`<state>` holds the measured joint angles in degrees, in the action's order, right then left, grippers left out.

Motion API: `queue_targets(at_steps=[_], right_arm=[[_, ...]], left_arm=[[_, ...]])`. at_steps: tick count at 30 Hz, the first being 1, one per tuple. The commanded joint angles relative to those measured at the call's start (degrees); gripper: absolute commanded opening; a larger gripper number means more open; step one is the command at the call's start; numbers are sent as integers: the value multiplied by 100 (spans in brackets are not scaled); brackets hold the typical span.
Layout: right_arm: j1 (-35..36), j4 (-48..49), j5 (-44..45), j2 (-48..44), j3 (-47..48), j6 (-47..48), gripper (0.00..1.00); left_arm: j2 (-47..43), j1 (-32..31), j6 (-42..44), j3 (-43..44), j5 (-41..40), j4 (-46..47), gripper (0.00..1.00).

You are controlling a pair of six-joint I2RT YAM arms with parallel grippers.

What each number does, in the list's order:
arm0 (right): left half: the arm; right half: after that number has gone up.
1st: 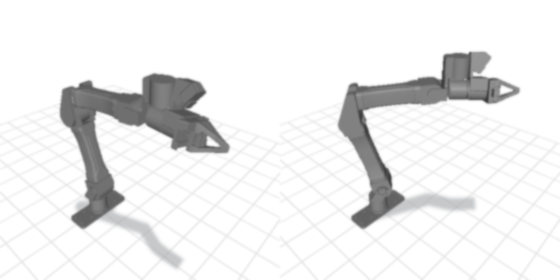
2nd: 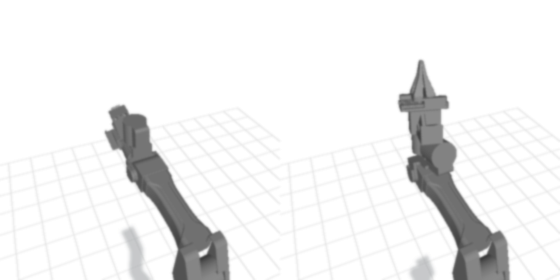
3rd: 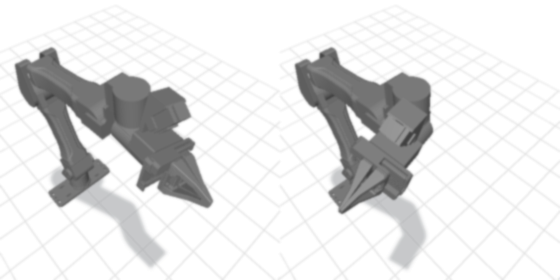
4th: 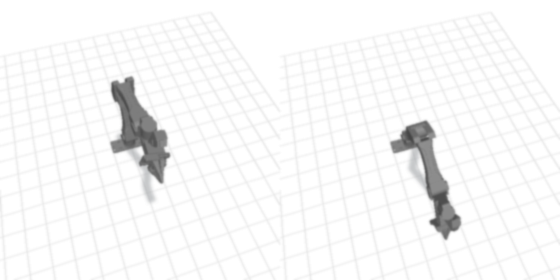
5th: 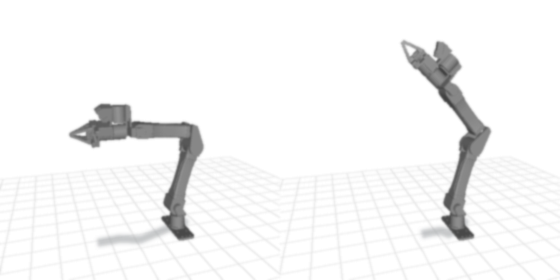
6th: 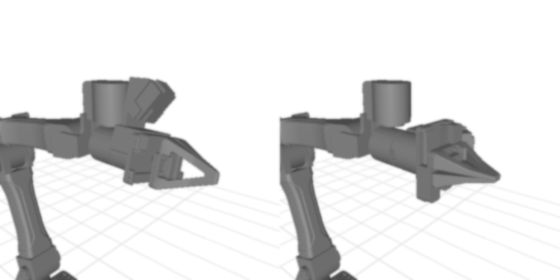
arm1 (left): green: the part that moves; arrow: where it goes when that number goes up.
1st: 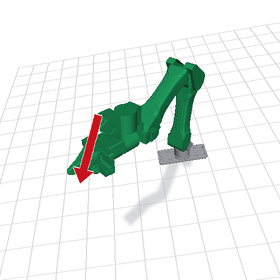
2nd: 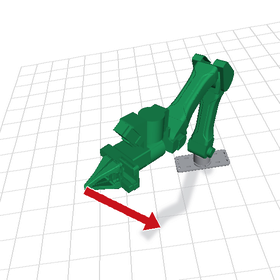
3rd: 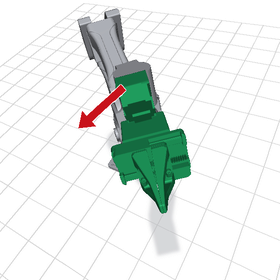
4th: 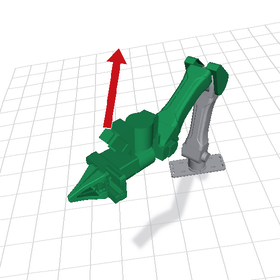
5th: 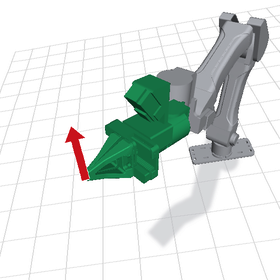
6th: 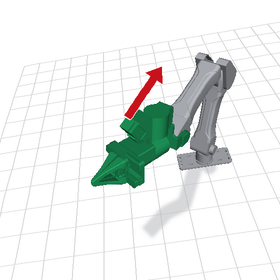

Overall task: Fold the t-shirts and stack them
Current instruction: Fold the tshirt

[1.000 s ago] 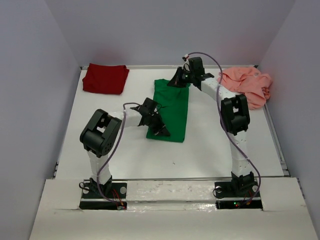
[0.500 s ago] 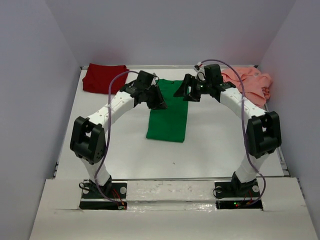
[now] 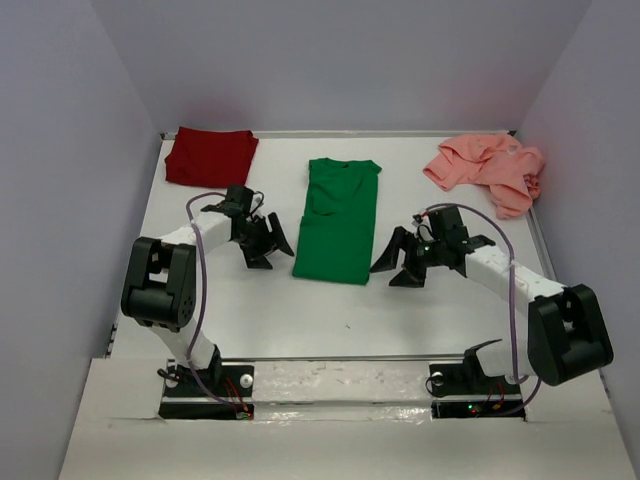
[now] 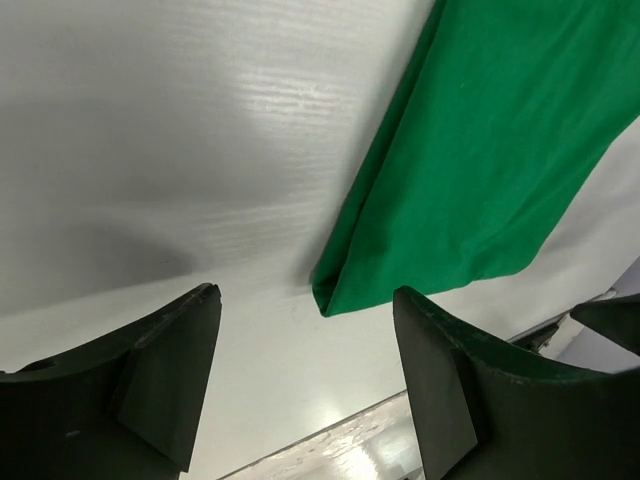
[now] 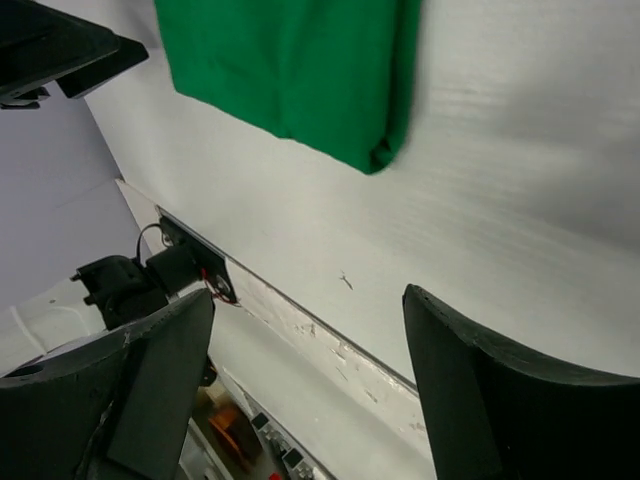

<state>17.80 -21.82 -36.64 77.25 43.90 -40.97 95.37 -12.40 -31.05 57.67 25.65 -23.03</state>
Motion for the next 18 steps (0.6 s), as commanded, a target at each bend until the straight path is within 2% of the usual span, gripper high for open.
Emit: queue_targets(at_steps=[1,8,14,18], right_arm=[[30,782,-10,-289,-801,-516,80],[197,1908,157,-80,-1638,-1027,75],[197,2559,447,316,-1639,-1106,75],[197,2587,676,466,-1472,-1054,74]], left_arm=[[-46,-34,187,-370,396,237,79],[-27,-34,213,-564,520,281,79],[-80,-34,125,-643,546,334,79],[-142,-34,55,-652,546,343,79]])
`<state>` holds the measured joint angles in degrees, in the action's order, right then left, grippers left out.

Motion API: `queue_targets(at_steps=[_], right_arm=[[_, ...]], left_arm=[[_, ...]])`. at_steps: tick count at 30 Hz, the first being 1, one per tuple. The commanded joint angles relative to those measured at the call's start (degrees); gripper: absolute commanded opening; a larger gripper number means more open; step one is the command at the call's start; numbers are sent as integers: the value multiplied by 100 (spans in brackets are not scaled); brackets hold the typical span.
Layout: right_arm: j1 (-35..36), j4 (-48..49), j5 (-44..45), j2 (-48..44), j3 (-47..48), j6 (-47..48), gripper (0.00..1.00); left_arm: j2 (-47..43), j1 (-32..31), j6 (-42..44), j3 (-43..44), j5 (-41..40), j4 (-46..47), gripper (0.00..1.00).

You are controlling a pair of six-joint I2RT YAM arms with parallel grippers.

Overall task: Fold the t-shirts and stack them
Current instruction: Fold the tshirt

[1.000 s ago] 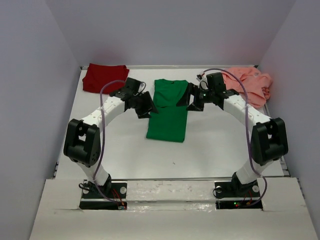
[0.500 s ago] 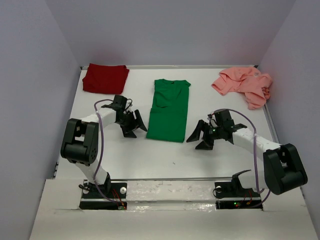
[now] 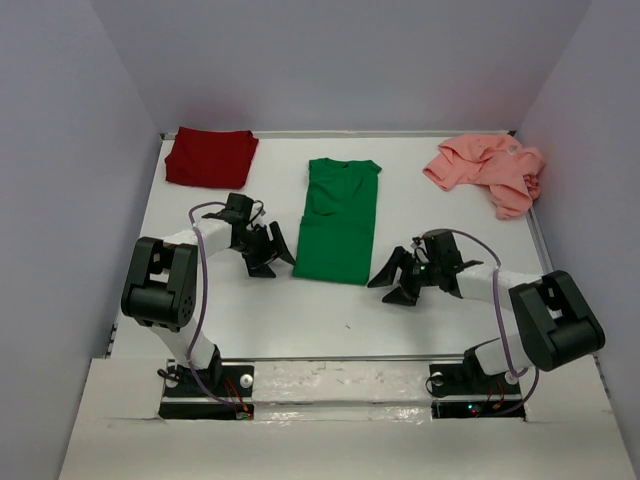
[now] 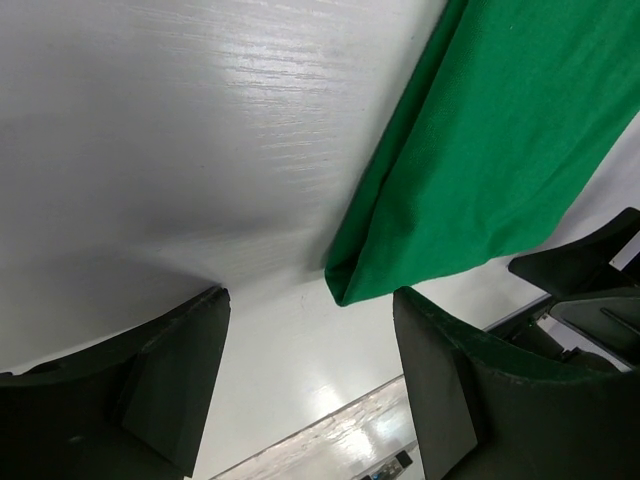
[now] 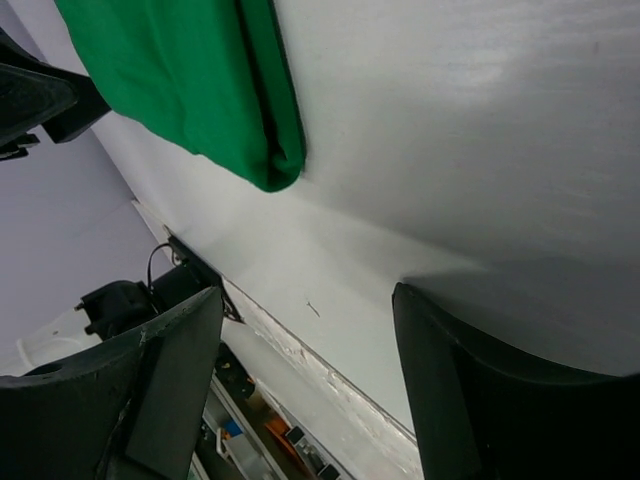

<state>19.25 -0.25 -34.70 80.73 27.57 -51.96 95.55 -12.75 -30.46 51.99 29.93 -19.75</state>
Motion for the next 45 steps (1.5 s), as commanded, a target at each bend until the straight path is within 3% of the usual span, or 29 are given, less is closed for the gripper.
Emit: queue_targets(at_steps=[1,11,21,36,45], right_arm=[[53,421,595,162,222,46,74],[307,157,1579,303,635,248,74],[536,183,1729,988,1145,327,72],[765,113,1580,1112,978,143,54],[870,131,1510,1419,987,108,35]], left_arm=[[-185,1,-13,-92,109,24,79],[-291,1,-153,-162,-31,67,79],[-344,1,-250,-259,4,155,79],[-265,1,-250,-259,4,173,79],[-203,10,-250,-242,-5,156,79]])
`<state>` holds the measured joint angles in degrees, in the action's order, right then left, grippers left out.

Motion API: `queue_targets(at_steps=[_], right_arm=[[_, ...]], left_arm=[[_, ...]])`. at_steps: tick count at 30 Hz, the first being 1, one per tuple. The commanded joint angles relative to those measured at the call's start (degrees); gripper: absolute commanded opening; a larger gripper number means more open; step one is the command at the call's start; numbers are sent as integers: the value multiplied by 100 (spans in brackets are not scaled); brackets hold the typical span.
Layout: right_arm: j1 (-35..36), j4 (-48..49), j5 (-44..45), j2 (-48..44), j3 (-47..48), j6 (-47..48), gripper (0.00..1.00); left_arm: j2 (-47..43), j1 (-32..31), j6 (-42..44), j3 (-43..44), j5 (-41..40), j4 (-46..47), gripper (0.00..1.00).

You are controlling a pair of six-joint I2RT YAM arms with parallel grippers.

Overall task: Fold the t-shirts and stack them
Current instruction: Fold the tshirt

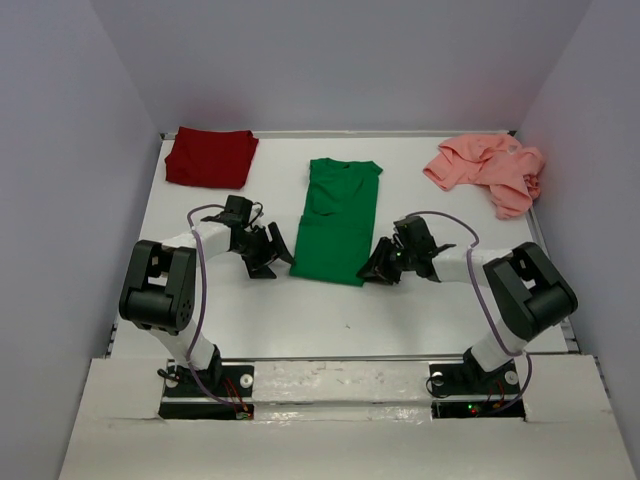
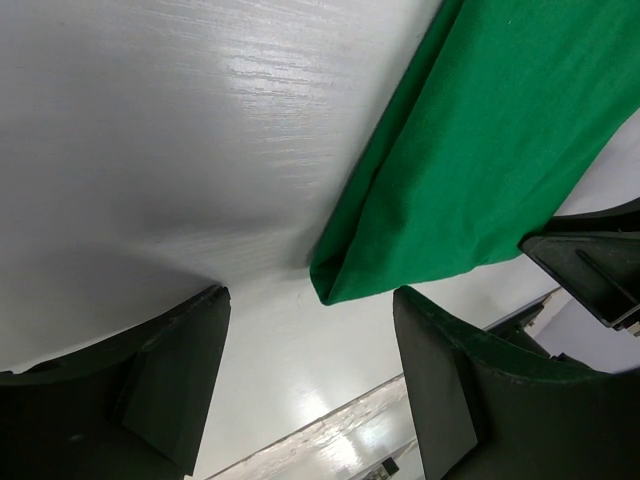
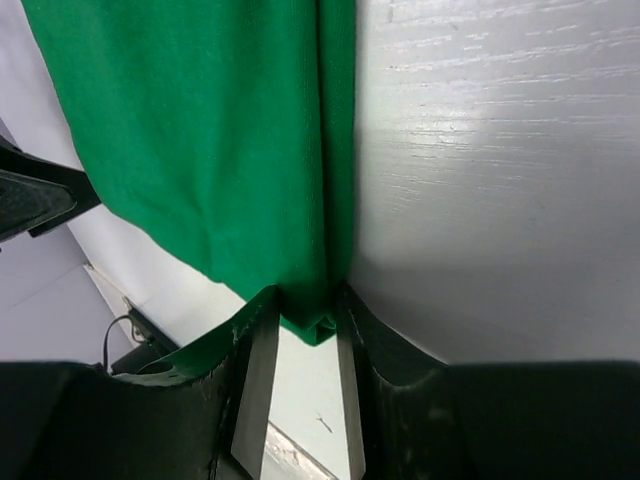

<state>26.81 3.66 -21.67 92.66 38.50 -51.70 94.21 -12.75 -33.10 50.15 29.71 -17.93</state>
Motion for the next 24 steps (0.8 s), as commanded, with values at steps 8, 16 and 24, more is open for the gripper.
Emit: queue_targets(at_steps=[8,16,24], right_arm=[[114,-313,189,349,-1,143,9],[114,-340,172,419,114,187,0],[114,-340,181,454,158,213,0]], left_arm=[[-44,1,-3,-14,78,-17,79],[167,1,-47,-137,289,167,58],[449,-17,-170,-269,491,431,29]])
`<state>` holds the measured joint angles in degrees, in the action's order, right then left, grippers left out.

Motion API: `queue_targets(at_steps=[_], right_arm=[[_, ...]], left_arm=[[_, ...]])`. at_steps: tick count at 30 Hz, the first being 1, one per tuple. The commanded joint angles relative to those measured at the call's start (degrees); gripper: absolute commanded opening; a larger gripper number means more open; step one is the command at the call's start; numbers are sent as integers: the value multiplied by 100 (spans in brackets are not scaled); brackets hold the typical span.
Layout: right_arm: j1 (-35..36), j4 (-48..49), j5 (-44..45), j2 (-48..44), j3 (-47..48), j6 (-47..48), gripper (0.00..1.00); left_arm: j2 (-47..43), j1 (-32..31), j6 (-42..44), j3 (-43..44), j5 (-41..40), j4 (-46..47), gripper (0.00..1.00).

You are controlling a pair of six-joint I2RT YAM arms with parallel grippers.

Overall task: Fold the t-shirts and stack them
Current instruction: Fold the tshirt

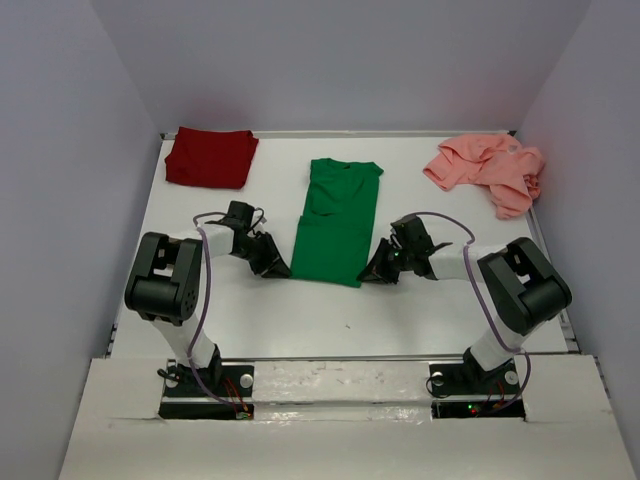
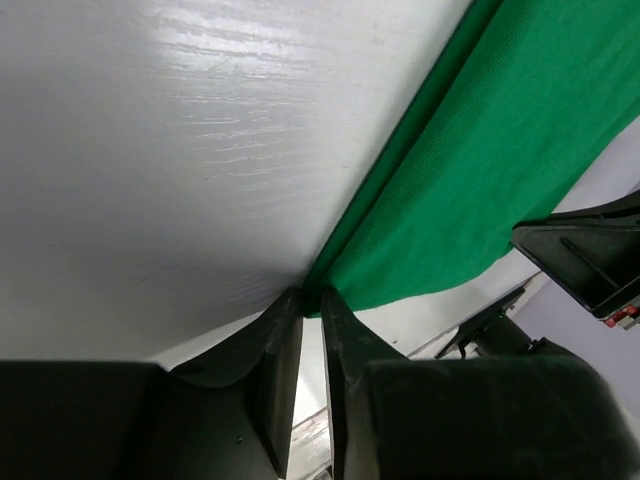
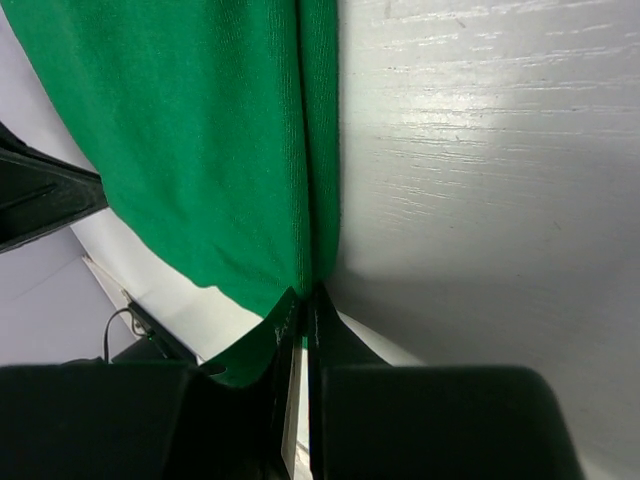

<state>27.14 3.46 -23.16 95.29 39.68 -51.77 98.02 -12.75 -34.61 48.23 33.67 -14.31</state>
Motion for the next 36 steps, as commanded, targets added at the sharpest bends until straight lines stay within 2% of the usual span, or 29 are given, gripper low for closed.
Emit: queue_targets(at_steps=[1,11,20,23,25,26,27,29,36], right_arm=[[81,-320,329,183,40,220,0],[81,-487,303,280,110,237,0],[81,-496,321,289,136,237,0],[81,-513,329,298,136,246,0],[81,-531,338,298,154,255,0],[81,-540,330,289,163,264,0],[81,-548,347,280,171,264,0],[81,-575,356,271,189,281,0],[81,-909,514,227,338,387,0]], left_arm=[[68,-17,-19,-77,96,68,30],[-177,-34,-63,20,-141,-55,62],[164,-210,-54,125,-80,-2,62],[480,-412,-142,292,-141,24,59],[595,-509,-195,406,-176,15,52],[639,-544,-239,424,-177,24,45],[701,-553,-257,459,-177,42,13],[727,-553,-274,486,-238,7,0],[596,-553,-125,565,-405,-318,0]])
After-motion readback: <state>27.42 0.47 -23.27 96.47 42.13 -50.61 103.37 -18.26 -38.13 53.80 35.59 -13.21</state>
